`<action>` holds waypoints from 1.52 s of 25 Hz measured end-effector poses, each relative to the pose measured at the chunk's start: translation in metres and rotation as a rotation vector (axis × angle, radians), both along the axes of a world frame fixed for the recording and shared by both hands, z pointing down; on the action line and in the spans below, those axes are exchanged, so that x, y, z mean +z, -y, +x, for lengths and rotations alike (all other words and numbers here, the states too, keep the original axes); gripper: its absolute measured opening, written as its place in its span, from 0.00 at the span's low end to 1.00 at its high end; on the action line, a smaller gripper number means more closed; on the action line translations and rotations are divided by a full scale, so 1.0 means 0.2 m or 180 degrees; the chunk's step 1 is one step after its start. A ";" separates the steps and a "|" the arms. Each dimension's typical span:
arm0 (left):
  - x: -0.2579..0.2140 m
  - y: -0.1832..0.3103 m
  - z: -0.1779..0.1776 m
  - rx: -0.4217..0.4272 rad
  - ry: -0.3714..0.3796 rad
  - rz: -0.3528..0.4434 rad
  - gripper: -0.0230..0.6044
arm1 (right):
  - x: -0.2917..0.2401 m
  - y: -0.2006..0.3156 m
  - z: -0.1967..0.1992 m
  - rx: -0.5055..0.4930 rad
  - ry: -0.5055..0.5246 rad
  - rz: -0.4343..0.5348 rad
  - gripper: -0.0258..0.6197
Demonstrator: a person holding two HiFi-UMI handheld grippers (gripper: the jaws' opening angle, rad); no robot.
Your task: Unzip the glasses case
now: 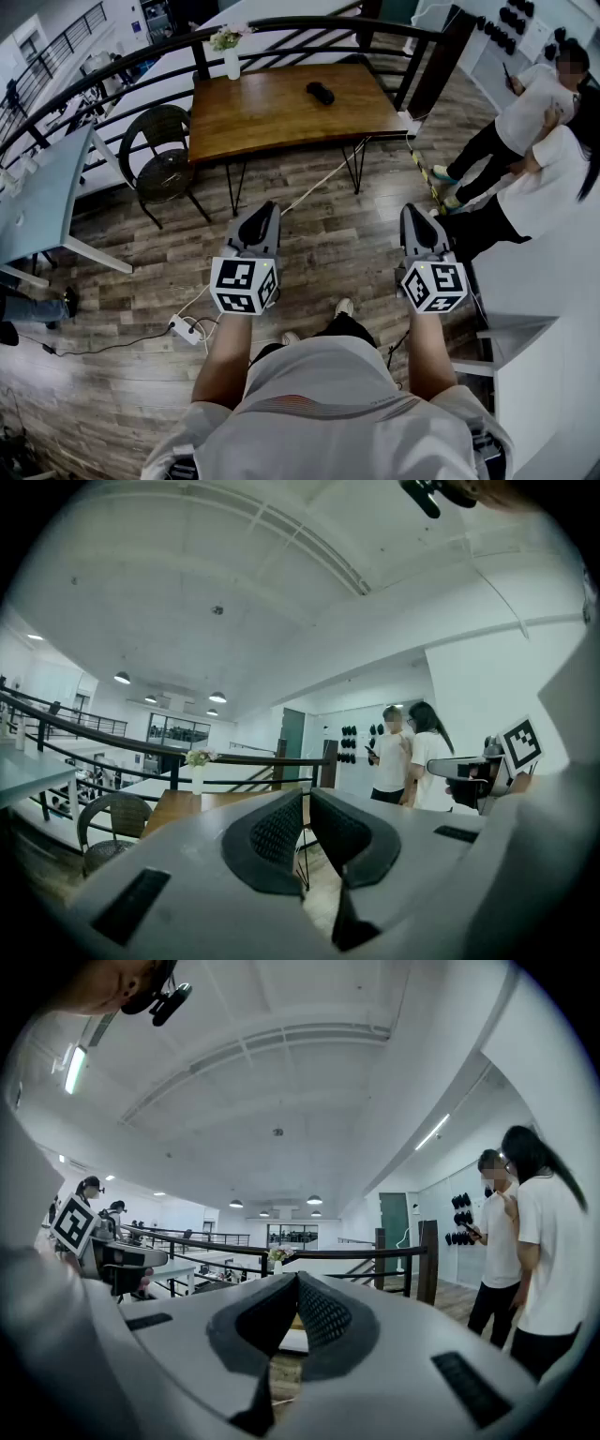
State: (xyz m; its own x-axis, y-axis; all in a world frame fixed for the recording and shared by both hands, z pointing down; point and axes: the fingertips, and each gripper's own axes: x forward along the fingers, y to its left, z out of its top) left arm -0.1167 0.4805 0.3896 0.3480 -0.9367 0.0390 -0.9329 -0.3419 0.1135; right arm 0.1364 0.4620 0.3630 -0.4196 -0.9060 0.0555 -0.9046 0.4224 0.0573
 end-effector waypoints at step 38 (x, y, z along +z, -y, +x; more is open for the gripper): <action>-0.01 0.68 0.05 0.0050 0.0027 -0.0161 0.09 | 0.08 0.74 0.04 -0.0151 0.0295 -0.0171 0.12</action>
